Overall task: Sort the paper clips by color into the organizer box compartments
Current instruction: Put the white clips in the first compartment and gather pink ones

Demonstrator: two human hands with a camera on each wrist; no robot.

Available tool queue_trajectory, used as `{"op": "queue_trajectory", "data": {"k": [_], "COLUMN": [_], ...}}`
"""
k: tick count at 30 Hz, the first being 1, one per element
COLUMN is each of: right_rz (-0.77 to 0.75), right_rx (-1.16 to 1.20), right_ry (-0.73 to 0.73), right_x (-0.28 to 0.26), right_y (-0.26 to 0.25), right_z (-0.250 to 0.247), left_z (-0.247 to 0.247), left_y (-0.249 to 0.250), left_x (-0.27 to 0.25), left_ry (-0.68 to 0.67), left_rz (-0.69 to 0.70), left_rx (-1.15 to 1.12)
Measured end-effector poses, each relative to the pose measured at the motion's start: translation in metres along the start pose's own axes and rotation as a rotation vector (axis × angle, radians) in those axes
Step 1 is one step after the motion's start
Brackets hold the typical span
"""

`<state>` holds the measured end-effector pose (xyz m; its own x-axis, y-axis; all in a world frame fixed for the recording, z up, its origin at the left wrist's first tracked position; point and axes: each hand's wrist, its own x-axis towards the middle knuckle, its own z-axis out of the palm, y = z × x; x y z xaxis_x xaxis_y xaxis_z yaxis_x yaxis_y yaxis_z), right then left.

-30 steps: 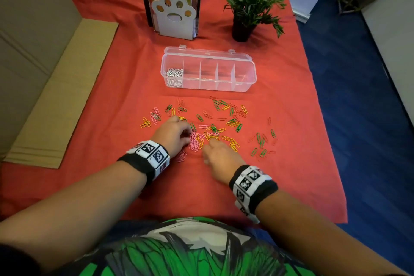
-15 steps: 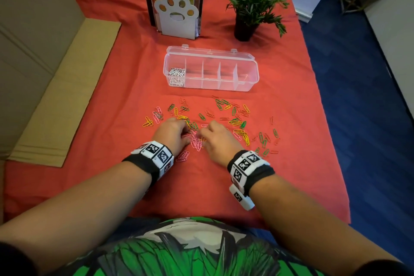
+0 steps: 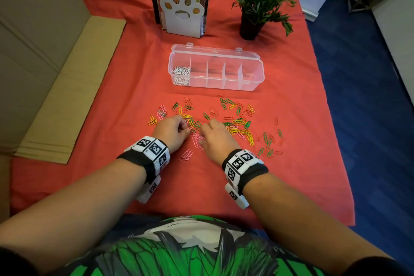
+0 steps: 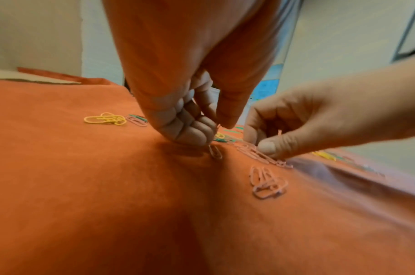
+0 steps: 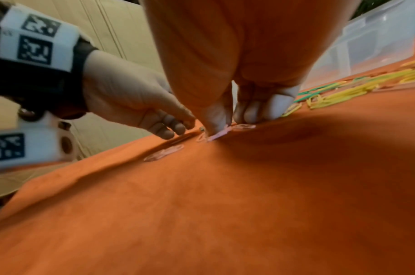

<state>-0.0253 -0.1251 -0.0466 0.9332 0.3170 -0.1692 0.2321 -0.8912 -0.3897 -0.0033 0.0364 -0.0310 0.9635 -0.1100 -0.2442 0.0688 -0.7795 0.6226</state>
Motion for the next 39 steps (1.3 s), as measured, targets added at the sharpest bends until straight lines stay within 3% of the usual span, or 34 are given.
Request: {"op": "queue_trajectory", "data": {"k": [3, 7, 12, 17, 21, 24, 26, 28, 31, 34, 36, 39], "right_rz": [0.065, 0.187, 0.425, 0.671, 0.730, 0.710, 0.633, 0.534, 0.376, 0.269, 0.221, 0.198], "right_rx": [0.021, 0.131, 0.701, 1.367, 1.578, 1.299, 0.888, 0.502, 0.122, -0.091, -0.157, -0.065], "right_ry": [0.016, 0.036, 0.088, 0.102, 0.093, 0.095, 0.054, 0.026, 0.030, 0.033, 0.020, -0.018], "right_x": [0.000, 0.001, -0.001, -0.009, -0.017, -0.014, -0.010, -0.008, -0.009, -0.012, -0.015, -0.015], "right_y": [0.014, 0.031, 0.031, 0.026, 0.028, 0.031, 0.035, 0.036, 0.030, 0.017, 0.011, 0.011], "right_z": [-0.004, -0.019, -0.034, -0.045, -0.047, -0.041, -0.036, -0.032, -0.021, -0.010, -0.006, -0.007], "left_z": [-0.003, -0.007, -0.019, -0.013, 0.000, 0.005, 0.007, 0.009, 0.015, 0.017, 0.017, 0.015], "left_y": [-0.003, 0.008, 0.022, 0.023, 0.024, 0.022, 0.020, 0.017, 0.013, 0.012, 0.012, 0.018], "left_x": [0.001, -0.003, -0.009, -0.006, -0.004, -0.002, -0.003, -0.005, -0.008, -0.010, -0.009, -0.009], "left_ry": [-0.098, -0.206, -0.293, -0.294, -0.239, -0.220, -0.253, -0.237, -0.214, -0.227, -0.208, -0.216], "left_rz": [-0.084, -0.383, -0.598, -0.556, -0.431, -0.155, 0.042, 0.135, 0.181, 0.195, 0.172, -0.027], "left_rx": [-0.157, -0.721, -1.108, -1.076, -0.837, -0.368, 0.037, 0.229, 0.247, 0.231, 0.162, -0.140]}}
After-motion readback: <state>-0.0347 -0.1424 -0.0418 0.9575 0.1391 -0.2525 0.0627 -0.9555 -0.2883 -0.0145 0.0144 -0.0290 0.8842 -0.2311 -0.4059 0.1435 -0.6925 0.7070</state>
